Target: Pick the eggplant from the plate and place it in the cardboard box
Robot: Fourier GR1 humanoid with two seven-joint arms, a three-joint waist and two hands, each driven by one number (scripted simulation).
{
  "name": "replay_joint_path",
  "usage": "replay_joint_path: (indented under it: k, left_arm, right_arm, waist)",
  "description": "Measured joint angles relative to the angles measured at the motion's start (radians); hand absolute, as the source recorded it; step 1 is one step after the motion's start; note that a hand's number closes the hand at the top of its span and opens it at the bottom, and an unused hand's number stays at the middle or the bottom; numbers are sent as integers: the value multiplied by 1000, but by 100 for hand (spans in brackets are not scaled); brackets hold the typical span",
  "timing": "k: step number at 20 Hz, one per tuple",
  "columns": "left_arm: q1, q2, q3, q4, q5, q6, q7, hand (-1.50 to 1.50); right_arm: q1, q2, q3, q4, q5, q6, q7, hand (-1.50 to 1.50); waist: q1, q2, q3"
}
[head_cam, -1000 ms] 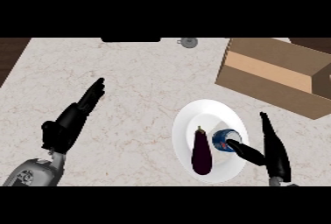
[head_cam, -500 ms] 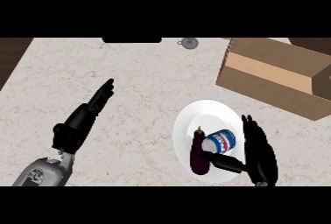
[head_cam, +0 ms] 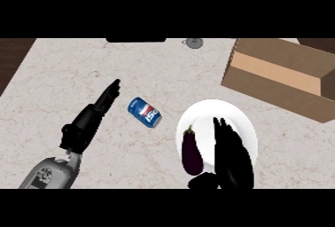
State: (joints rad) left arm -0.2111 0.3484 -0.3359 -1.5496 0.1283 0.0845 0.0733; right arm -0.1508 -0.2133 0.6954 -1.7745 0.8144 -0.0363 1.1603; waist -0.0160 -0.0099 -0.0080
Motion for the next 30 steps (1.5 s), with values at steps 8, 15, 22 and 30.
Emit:
replay_joint_path:
  k: [8,15,22,30]
  left_arm:
    - [-26,-25,4,26,-16,-9,-7,0]
    - [-21,-30,14,9,-28,-14,1,0]
    - [-20,-49,25,30,-44,-30,-4,0]
    - [-11,-78,39,27,-67,-42,-1,0]
  right_arm:
    - [-84,155,-64,5,37,107,72,-150]
    - [-61,189,-102,78,46,144,67,-150]
    - [-48,196,-127,151,65,138,27,-150]
    - [-46,199,-145,189,84,140,1,-150]
  waist:
    - [12,7,5]
    - [18,8,7]
    - [17,10,7]
    - [17,10,8]
